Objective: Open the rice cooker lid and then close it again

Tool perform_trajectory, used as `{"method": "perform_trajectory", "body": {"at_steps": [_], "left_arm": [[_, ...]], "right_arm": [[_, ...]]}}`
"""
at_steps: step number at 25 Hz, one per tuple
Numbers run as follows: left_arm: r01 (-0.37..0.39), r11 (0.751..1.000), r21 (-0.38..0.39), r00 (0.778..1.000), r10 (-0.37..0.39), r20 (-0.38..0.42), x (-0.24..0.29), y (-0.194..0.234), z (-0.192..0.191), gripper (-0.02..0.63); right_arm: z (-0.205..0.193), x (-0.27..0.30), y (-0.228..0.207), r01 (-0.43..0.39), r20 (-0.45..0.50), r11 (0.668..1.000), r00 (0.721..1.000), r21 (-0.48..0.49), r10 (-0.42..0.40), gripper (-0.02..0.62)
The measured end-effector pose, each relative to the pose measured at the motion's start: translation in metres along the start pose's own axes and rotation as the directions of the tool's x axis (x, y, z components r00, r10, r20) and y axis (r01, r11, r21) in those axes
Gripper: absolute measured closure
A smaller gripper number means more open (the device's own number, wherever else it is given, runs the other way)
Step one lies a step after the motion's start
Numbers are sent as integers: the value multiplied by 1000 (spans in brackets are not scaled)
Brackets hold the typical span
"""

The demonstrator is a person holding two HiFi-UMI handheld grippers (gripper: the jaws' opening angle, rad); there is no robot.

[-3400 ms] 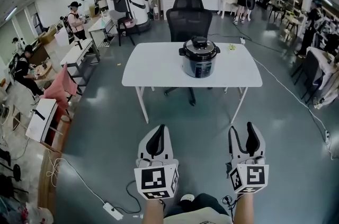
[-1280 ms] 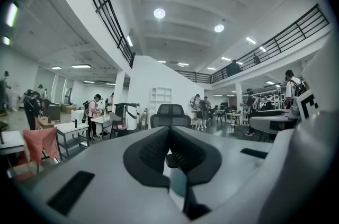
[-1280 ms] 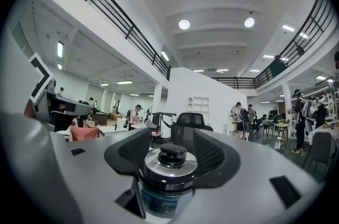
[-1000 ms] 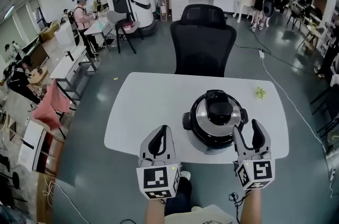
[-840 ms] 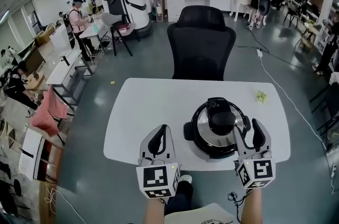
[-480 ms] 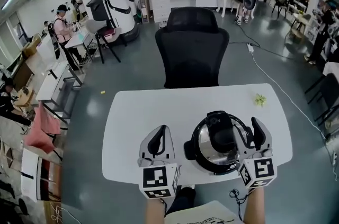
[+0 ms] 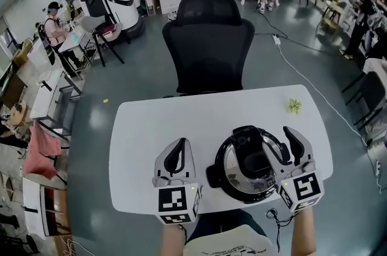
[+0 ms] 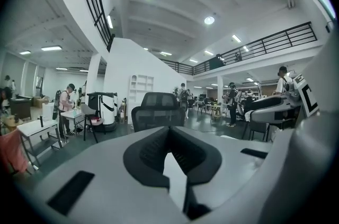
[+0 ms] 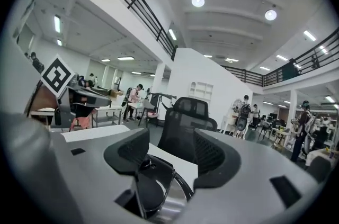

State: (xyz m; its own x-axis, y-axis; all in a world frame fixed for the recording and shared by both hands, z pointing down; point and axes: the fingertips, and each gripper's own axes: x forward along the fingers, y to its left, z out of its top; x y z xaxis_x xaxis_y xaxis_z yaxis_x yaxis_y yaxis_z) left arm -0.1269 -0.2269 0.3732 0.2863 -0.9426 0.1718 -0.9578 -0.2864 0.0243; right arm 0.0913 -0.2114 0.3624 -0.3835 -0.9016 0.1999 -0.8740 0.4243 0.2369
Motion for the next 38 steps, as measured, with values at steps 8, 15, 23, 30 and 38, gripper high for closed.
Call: {"method": "perform_trajectory", "body": {"at_steps": [8, 15, 23, 30, 38], "left_arm": [[-14, 1000, 3, 998, 14, -61, 10, -6, -16, 592], [-25, 1000, 17, 994, 27, -108, 12, -29, -29, 592], [-3, 999, 37, 990, 8, -138, 10, -46, -38, 592], [0, 999, 35, 989, 5, -146, 4, -49, -40, 592], [1, 999, 36, 988, 5, -157, -3, -48, -46, 592]], "right_arm": [[-19, 11, 19, -303, -194, 947, 941, -109, 279, 316], [-36, 1, 38, -603, -361, 776, 776, -184, 518, 307], [-72, -11, 63, -824, -608, 497, 548, -273, 574, 284], [-110, -7, 67, -902, -777, 345, 408, -261, 479, 281], [-116, -10, 74, -934, -831, 305, 316, -187, 457, 295]]}}
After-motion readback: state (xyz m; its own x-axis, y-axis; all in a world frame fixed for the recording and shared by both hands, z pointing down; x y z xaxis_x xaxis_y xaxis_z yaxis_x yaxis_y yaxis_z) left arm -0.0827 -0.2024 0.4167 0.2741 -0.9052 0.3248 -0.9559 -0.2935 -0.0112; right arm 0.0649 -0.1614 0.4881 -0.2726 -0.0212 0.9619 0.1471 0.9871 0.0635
